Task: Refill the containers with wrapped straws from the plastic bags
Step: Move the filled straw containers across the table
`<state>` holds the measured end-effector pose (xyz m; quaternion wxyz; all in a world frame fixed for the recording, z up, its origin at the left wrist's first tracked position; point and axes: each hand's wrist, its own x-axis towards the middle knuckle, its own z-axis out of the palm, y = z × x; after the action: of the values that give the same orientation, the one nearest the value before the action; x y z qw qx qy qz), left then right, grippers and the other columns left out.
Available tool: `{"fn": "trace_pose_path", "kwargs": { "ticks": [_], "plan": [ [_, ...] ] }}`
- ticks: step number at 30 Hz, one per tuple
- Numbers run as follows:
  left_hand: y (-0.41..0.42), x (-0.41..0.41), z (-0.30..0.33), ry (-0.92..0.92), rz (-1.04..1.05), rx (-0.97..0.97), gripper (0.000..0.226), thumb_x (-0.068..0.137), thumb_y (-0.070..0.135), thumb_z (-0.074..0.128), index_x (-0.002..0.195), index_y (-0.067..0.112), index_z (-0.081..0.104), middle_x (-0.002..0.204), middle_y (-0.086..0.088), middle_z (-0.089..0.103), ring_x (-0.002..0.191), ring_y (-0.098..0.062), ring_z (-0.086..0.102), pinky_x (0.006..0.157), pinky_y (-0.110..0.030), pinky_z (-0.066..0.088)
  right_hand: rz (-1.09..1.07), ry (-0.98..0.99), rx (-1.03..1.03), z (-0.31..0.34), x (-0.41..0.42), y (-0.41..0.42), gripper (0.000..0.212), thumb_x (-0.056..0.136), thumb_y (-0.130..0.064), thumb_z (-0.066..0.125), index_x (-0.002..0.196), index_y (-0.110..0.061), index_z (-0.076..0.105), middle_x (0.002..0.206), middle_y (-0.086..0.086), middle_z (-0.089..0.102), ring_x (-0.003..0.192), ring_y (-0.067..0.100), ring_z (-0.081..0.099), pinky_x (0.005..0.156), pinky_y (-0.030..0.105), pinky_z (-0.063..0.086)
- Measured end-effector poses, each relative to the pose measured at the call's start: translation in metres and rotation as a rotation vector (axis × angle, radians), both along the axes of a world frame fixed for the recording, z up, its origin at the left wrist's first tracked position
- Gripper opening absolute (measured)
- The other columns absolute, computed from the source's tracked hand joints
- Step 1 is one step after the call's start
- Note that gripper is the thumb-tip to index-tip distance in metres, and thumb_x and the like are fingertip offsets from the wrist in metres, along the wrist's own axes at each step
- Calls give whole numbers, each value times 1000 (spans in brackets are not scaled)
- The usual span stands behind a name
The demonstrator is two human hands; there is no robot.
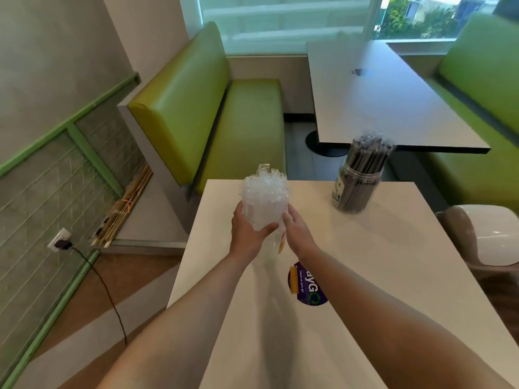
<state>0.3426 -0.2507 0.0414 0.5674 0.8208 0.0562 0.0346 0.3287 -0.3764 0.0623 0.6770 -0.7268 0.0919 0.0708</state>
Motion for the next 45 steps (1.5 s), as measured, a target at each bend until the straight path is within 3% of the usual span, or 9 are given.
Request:
{"fn": "trace_pose_path", "kwargs": {
  "ticks": [2,5,8,12,16,20,25,33,45],
  "plan": [
    [6,23,2,1,-32,-17,103,63,45,88,145,29,28,142,3,44,129,-19,47,106,-46,45,-9,4,2,4,20,2,39,106,-29,30,143,-30,43,129,-8,53,116,10,49,82,19,42],
    [14,58,4,-12,-89,-35,99,63,42,88,143,27,32,139,3,48,126,-19,50,104,-47,47,-41,30,-6,0,53,7,43,105,-33,32,148,-28,36,142,-1,48,128,18,46,100,34,42],
    [20,83,2,-16,-118,-51,93,68,33,88,142,25,33,137,3,49,124,-19,50,104,-43,47,-44,36,-14,-4,79,11,45,104,-34,35,149,-28,34,145,1,47,132,21,45,107,42,40],
    [27,114,-7,4,-140,-67,93,70,32,87,143,25,30,140,1,46,128,-21,47,106,-43,45,-42,30,-43,-14,112,14,44,104,-33,36,147,-27,36,141,-2,47,126,17,47,101,36,43],
    [29,133,-9,8,-167,-86,92,73,34,84,145,26,29,136,7,45,127,-17,46,107,-44,43,-47,78,-59,-19,135,12,50,105,-37,32,153,-27,24,152,-2,25,124,14,40,86,24,40],
    [27,149,-13,27,-172,-90,104,60,63,78,147,31,29,140,6,48,129,-19,47,106,-49,45,-71,72,-36,-23,153,12,51,105,-37,31,154,-25,23,157,-1,24,141,19,30,111,35,30],
    [22,169,-17,34,-127,-78,105,62,60,79,149,28,29,141,4,47,130,-19,45,108,-48,42,-66,99,-51,-26,176,12,51,105,-39,28,154,-28,19,158,-5,26,145,19,25,119,39,22],
    [9,186,-21,60,5,-30,104,72,47,82,153,24,20,150,-3,33,139,-24,31,113,-48,34,-96,111,-35,-37,209,11,51,102,-43,30,151,-29,29,153,-3,38,141,21,34,117,46,29],
    [4,197,-22,69,37,13,104,71,48,82,152,25,21,149,-4,35,137,-27,34,111,-50,36,-145,133,13,-35,218,10,48,102,-41,33,148,-28,37,148,-3,46,135,23,43,114,47,34]
  ]
}}
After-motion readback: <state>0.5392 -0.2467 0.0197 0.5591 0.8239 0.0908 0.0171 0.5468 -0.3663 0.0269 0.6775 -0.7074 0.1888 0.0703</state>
